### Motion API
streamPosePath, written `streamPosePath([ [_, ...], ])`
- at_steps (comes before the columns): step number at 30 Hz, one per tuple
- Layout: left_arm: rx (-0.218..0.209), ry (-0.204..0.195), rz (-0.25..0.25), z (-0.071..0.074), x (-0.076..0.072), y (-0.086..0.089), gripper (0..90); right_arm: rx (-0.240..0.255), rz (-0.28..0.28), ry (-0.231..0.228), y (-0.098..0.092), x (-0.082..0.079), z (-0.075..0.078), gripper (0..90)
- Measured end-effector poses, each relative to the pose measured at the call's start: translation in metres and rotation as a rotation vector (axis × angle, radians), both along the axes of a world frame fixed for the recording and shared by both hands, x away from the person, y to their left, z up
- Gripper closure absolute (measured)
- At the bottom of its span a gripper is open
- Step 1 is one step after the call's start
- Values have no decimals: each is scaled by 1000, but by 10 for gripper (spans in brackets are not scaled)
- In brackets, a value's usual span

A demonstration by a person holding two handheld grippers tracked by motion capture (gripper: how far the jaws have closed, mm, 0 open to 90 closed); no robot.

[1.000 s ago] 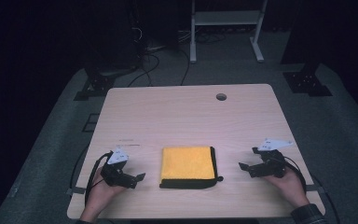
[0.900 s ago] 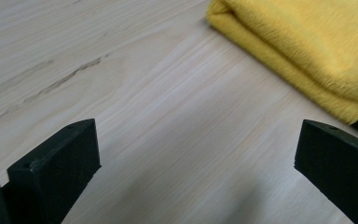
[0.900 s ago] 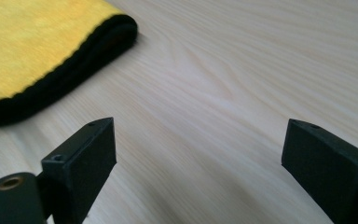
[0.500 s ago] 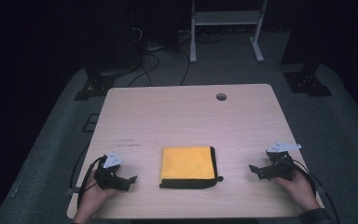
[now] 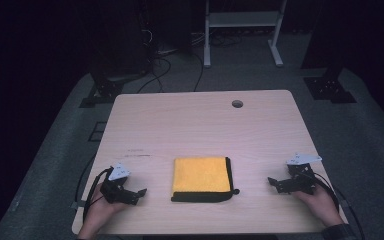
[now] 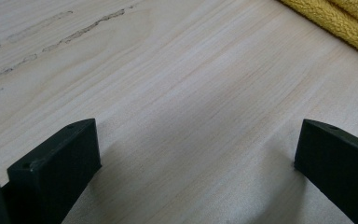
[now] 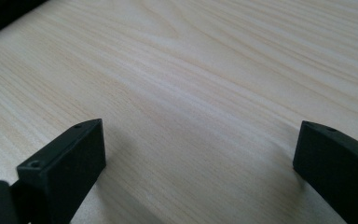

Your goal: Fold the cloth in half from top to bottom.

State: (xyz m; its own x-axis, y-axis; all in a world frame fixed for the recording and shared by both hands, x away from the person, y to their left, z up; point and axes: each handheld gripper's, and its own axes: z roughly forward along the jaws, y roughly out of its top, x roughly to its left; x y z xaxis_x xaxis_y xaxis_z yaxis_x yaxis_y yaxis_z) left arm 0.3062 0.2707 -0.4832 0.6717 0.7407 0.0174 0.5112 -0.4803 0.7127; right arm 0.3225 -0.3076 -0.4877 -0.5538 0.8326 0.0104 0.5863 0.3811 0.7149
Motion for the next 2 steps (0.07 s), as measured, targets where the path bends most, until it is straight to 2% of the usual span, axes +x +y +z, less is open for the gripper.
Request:
streamPosePath([
  [2, 0, 0, 0, 0, 0, 0, 0, 0, -4, 0, 0, 0, 0, 13],
])
